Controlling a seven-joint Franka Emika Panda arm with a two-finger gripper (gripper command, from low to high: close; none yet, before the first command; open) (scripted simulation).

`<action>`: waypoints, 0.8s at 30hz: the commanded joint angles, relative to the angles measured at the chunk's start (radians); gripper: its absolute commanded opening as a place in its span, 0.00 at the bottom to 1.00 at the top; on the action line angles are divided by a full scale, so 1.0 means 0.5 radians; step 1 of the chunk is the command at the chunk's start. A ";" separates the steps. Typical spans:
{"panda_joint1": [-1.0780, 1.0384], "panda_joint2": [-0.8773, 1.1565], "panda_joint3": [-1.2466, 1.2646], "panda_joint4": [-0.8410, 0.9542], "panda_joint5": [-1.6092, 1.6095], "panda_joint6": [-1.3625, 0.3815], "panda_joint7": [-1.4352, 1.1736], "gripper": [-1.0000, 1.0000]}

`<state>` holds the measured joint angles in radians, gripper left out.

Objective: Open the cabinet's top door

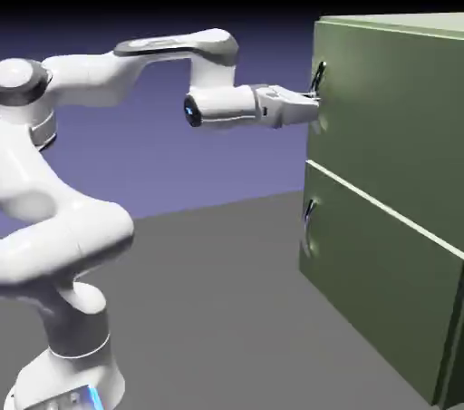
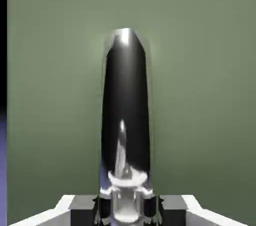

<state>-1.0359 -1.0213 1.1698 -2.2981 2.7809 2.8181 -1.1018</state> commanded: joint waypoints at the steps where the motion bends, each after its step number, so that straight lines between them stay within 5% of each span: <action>1: 0.073 0.000 -0.050 -0.067 -0.030 -0.041 -0.001 0.00; 24: 1.326 -0.596 -1.602 -1.372 -1.511 -1.008 0.350 0.00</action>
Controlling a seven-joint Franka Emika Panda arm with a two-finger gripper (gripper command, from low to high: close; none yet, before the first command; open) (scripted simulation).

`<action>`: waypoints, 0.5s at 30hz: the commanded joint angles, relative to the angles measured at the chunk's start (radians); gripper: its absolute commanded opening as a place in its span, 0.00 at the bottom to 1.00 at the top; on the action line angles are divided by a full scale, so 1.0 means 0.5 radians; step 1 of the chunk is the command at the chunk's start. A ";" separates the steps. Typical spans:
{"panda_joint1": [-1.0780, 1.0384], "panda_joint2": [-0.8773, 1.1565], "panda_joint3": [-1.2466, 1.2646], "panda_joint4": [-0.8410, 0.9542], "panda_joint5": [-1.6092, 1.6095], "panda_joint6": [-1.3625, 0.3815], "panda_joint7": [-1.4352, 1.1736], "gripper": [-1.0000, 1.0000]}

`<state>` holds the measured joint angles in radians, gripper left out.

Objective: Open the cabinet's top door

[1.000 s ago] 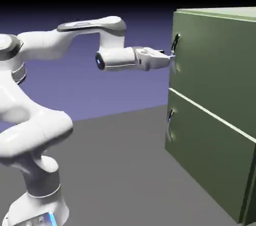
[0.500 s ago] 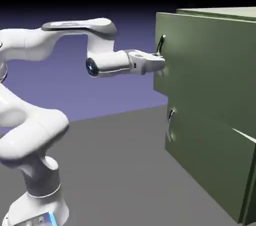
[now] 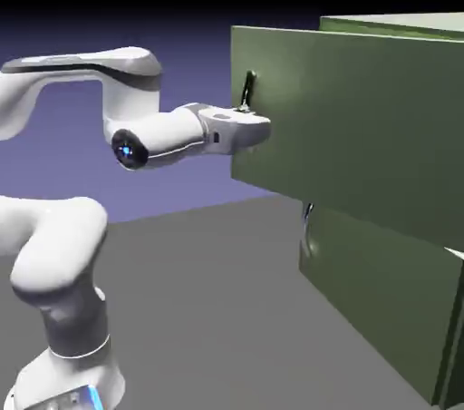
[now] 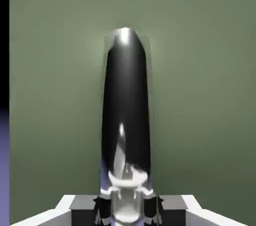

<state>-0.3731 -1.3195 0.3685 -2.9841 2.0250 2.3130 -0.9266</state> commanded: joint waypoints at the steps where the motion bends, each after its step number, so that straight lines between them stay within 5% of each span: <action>1: 0.009 -0.035 -0.072 -0.029 -0.085 -0.040 0.020 0.00; 15: -0.141 -0.221 -1.087 -0.149 -1.207 -0.696 0.155 0.00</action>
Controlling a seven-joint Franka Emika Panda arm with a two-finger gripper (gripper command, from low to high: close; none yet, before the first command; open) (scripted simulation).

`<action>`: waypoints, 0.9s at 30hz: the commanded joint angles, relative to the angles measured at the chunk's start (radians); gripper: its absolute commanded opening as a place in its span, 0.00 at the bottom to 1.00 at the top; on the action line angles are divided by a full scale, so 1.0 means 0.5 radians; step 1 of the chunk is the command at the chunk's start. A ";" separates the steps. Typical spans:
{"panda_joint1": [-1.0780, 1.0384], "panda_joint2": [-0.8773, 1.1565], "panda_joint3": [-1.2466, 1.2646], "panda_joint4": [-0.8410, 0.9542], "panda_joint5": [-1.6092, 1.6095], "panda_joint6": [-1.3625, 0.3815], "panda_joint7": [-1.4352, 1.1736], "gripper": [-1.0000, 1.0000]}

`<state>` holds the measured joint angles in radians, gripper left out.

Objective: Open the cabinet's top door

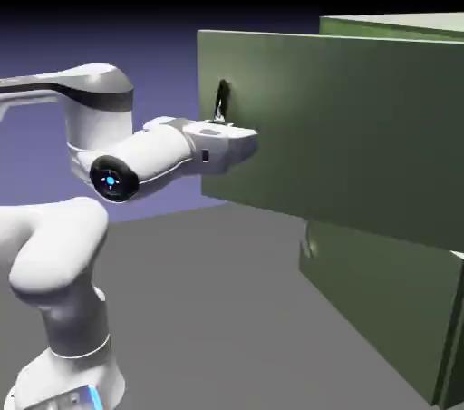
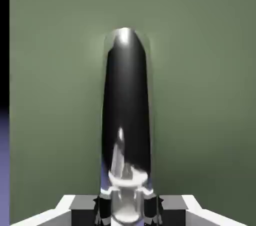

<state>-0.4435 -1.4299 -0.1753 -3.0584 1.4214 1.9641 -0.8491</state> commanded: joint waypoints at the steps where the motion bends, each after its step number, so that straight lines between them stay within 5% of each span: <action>1: -0.015 0.014 -0.072 0.011 -0.073 -0.049 -0.003 0.00; 14: 0.065 0.484 -1.015 0.446 -0.963 -0.767 -0.152 0.00; 27: 0.860 0.995 -1.905 1.351 -1.519 -1.517 -0.294 0.00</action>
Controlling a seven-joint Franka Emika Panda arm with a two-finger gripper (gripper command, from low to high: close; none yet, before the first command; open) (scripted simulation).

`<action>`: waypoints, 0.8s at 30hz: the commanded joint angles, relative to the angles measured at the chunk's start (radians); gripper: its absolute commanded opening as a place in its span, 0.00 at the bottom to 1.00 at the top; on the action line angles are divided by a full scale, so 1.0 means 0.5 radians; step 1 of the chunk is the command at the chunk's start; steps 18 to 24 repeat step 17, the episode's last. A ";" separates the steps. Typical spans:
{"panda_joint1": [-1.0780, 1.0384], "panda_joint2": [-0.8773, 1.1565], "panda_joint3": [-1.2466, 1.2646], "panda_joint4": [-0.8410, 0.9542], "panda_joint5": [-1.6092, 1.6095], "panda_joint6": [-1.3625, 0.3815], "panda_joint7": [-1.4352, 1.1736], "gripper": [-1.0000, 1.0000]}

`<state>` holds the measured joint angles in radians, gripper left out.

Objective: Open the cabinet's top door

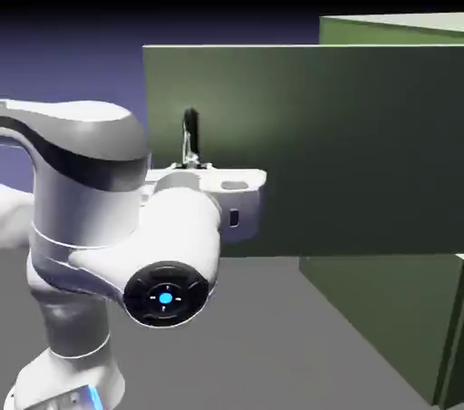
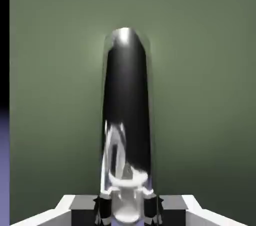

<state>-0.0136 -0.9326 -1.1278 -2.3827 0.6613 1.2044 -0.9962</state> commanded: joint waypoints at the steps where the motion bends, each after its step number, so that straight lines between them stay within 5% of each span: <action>1: 0.072 0.017 -0.059 0.068 -0.025 -0.045 -0.002 0.00; 17: 1.215 -0.081 -0.798 1.145 -0.308 -0.688 0.163 0.00; 24: 1.215 -0.081 -0.798 1.145 -0.308 -0.688 0.163 0.00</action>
